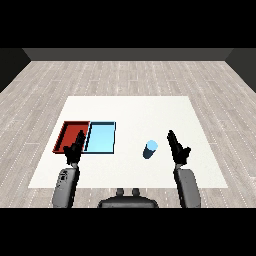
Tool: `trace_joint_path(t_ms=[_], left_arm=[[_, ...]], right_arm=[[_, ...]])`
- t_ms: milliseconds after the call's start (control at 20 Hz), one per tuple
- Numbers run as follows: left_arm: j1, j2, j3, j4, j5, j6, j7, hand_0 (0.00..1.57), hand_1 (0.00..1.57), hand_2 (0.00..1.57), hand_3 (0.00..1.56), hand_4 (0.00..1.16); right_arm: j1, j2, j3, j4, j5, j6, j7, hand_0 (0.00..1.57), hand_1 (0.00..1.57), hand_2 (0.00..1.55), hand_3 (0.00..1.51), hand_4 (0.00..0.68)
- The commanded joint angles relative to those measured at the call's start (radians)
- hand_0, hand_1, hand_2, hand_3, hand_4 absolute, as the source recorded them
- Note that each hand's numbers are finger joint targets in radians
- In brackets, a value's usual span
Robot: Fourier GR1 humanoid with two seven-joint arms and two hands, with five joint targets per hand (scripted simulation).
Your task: Pick the blue can and put it in the blue box
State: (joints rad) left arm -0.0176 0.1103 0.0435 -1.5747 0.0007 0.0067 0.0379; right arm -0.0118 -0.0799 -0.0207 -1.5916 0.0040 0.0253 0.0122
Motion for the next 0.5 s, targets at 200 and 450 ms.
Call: trace_joint_path(t_ms=[200, 450], left_arm=[[0.007, -0.014, -0.007, -0.004, -0.033, -0.009, -0.044, 0.00, 0.00, 0.00, 0.00, 0.00], [-0.044, -0.039, 0.023, -0.057, 0.085, -0.086, -0.270, 0.00, 0.00, 0.00, 0.00, 0.00]], right_arm=[[0.092, 0.060, 0.091, -0.080, 0.104, -0.066, 0.016, 0.00, 0.00, 0.00, 0.00, 0.000], [0.097, 0.073, 0.076, -0.125, -0.087, 0.075, -0.197, 0.00, 0.00, 0.00, 0.00, 0.000]])
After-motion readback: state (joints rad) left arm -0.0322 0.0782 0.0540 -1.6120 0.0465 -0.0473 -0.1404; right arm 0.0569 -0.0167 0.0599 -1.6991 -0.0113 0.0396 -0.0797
